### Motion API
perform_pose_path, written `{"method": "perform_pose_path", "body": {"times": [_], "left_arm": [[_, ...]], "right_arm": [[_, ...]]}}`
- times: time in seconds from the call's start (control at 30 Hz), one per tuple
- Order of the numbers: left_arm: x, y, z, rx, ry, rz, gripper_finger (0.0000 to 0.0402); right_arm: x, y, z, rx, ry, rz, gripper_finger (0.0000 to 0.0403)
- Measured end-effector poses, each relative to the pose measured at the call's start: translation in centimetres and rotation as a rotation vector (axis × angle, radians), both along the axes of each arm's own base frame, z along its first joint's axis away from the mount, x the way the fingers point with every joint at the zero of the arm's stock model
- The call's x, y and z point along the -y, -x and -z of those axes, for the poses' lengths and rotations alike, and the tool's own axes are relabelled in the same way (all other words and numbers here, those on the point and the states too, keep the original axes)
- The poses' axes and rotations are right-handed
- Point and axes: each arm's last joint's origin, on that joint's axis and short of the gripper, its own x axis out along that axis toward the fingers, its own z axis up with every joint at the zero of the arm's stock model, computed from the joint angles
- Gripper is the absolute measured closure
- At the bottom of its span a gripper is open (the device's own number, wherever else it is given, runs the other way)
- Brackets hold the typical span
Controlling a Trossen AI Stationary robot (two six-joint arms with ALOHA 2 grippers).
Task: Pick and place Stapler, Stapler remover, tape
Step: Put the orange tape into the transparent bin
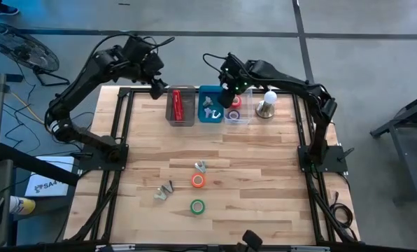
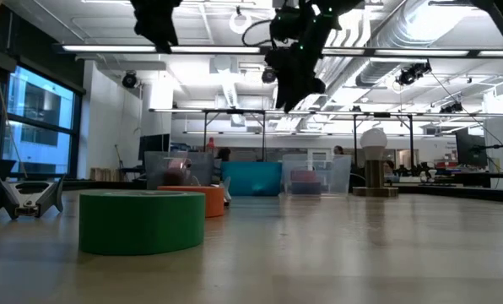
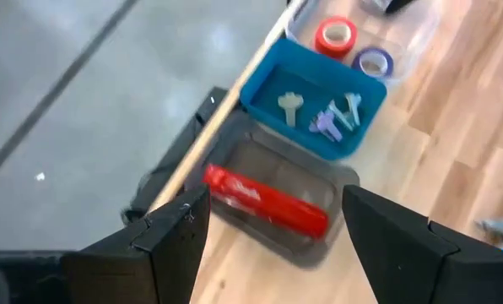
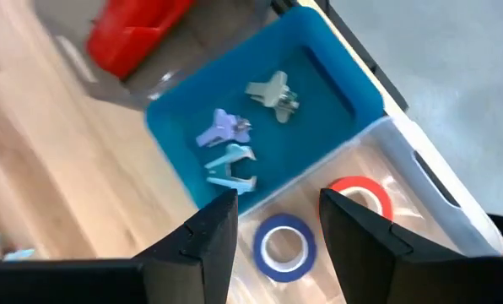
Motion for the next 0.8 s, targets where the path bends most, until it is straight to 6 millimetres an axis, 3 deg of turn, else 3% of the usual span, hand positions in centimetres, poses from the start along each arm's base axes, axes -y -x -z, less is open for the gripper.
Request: {"method": "perform_pose_path", "body": {"times": [0.3, 0.5, 0.8], "left_arm": [[1.9, 1.1, 0.2, 0.01, 0.189, -0.043, 0.0138], [4.0, -0.2, 0.4, -0.01, 0.24, -0.053, 0.0138], [8.5, -2.7, 0.6, 0.003, 0.257, -0.084, 0.0138]], "right_arm": [[-2.4, 0.0, -0.9, -0.058, 0.052, -0.052, 0.0243], [-3.1, 0.4, -1.3, -0.093, 0.061, -0.095, 0.0243], [-4.8, 2.4, -4.9, -0.009, 0.107, -0.159, 0.0243]]}}
